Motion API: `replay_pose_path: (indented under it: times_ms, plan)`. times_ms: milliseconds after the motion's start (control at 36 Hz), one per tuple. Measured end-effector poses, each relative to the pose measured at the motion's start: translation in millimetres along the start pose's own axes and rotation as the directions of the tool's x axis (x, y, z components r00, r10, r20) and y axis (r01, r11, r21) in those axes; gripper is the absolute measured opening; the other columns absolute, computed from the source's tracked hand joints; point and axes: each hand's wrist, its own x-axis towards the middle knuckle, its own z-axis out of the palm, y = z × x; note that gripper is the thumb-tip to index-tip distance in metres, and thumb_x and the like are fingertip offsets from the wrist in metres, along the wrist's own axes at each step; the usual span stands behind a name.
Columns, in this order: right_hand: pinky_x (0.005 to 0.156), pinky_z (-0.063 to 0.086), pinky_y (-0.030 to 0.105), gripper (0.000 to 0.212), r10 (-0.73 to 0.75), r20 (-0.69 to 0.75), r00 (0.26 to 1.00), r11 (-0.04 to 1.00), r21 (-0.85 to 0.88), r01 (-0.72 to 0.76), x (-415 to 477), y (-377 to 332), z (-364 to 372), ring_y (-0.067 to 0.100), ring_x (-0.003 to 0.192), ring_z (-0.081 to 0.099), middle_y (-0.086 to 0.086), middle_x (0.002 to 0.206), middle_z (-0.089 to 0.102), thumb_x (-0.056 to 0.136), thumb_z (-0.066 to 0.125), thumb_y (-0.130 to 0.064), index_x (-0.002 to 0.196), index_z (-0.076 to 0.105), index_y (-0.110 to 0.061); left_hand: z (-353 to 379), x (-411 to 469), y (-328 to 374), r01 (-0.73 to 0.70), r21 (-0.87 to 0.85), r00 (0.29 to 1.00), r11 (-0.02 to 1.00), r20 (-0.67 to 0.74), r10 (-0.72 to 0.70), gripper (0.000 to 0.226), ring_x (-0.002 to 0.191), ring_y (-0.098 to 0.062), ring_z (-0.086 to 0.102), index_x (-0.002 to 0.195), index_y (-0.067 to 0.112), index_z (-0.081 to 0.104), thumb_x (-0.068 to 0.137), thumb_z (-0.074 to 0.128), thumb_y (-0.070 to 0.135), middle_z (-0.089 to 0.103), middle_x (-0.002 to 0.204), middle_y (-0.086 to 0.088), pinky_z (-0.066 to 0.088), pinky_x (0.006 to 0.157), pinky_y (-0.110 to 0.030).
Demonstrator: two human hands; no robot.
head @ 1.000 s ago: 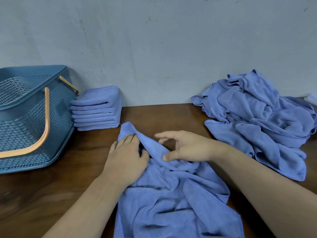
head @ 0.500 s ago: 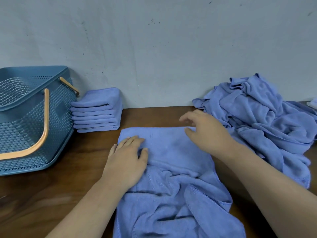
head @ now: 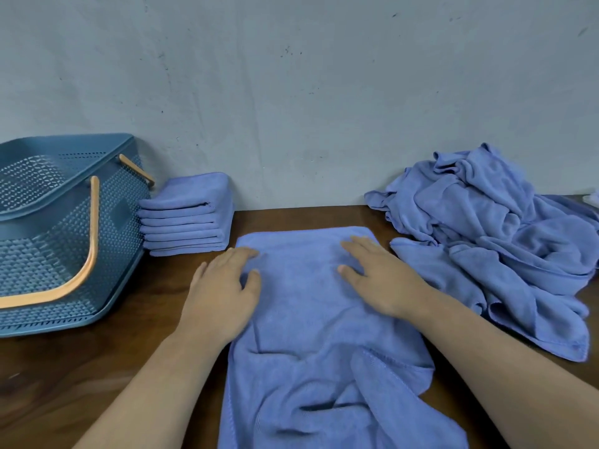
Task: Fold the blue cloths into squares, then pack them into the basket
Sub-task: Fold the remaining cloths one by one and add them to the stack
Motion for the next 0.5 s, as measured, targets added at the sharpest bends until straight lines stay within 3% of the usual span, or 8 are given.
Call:
replay_pose_path:
  times_ms: [83,139,194,250,333,417,472,500]
  plan:
    - [0.122,0.03,0.036,0.057,-0.003,-0.032,0.999,0.998,-0.057,0.002,-9.9,-3.6,-2.5,0.017,0.152,0.036,-0.004,0.167,0.038,0.107,0.047,-0.049,0.158,0.043,-0.024,-9.3,-6.8,-0.4,-0.055,0.077,0.997,0.996,-0.046,0.058,0.028,0.1,-0.007,0.058,0.103,0.039,0.067,0.088,0.044,0.046,0.067,0.105,0.022,0.046,0.102,-0.044]
    - [0.125,0.025,0.036,0.063,0.026,0.064,0.998,0.997,-0.074,-0.021,-14.0,-7.0,-0.9,0.018,0.157,0.028,-0.005,0.173,0.026,0.107,0.043,-0.057,0.163,0.035,-0.027,-11.3,-7.7,1.2,-0.07,0.122,0.998,0.99,0.011,0.069,0.03,0.096,-0.004,0.057,0.099,0.04,0.068,0.088,0.042,0.051,0.067,0.1,0.024,0.044,0.104,-0.043]
    - [0.129,0.014,0.037,0.07,0.027,0.088,0.996,0.994,-0.112,-0.016,-10.8,-4.3,3.3,0.016,0.162,0.012,-0.003,0.176,0.012,0.107,0.036,-0.064,0.166,0.025,-0.03,-9.6,-4.5,1.3,-0.059,0.173,0.997,0.983,0.067,0.048,0.037,0.115,-0.004,0.058,0.121,0.042,0.066,0.094,0.042,0.053,0.067,0.121,0.025,0.031,0.12,-0.043]
    - [0.13,0.008,0.038,0.071,0.019,0.076,0.997,0.995,-0.1,-0.011,-2.2,1.5,4.9,0.014,0.162,0.006,-0.005,0.177,0.008,0.106,0.031,-0.067,0.167,0.021,-0.032,-5.8,-0.4,-0.8,-0.002,0.181,0.994,0.983,0.108,-0.018,0.044,0.141,-0.004,0.045,0.144,0.041,0.055,0.102,0.044,0.05,0.056,0.147,0.023,0.013,0.128,-0.047]
    - [0.13,0.012,0.04,0.064,0.013,0.037,0.999,0.999,-0.038,-0.012,8.2,8.2,3.0,0.012,0.161,0.011,-0.008,0.175,0.016,0.108,0.035,-0.062,0.165,0.029,-0.032,-4.1,1.8,-3.9,0.044,0.139,0.996,0.989,0.065,-0.053,0.046,0.154,-0.007,0.032,0.151,0.038,0.049,0.105,0.048,0.043,0.049,0.157,0.016,0.013,0.129,-0.051]
    - [0.119,0.033,0.042,0.051,0.016,-0.092,0.996,0.998,-0.054,-0.021,1.2,8.7,2.3,0.016,0.148,0.04,-0.009,0.16,0.047,0.107,0.045,-0.054,0.151,0.051,-0.029,-9.1,-5.8,-2.1,0.008,0.142,0.999,0.99,-0.037,-0.003,0.031,0.125,-0.013,0.056,0.128,0.038,0.064,0.099,0.055,0.036,0.066,0.126,0.018,0.037,0.115,-0.045]
    - [0.107,0.041,0.041,0.044,0.03,-0.124,0.992,0.989,-0.137,-0.047,-7.4,5.0,3.6,0.017,0.133,0.051,-0.012,0.147,0.057,0.104,0.048,-0.052,0.141,0.058,-0.03,-12.1,-11.4,2.3,-0.014,0.162,1.0,0.987,-0.02,0.017,0.021,0.101,-0.011,0.061,0.11,0.039,0.068,0.098,0.052,0.041,0.068,0.101,0.019,0.044,0.106,-0.043]
    - [0.105,0.042,0.041,0.044,0.031,-0.123,0.992,0.986,-0.16,-0.051,-10.0,2.8,5.3,0.018,0.13,0.053,-0.011,0.145,0.058,0.104,0.048,-0.051,0.141,0.058,-0.029,-12.3,-12.2,4.1,-0.02,0.175,1.0,0.984,0.011,0.019,0.026,0.099,-0.01,0.061,0.11,0.039,0.069,0.097,0.047,0.045,0.068,0.1,0.019,0.044,0.107,-0.043]
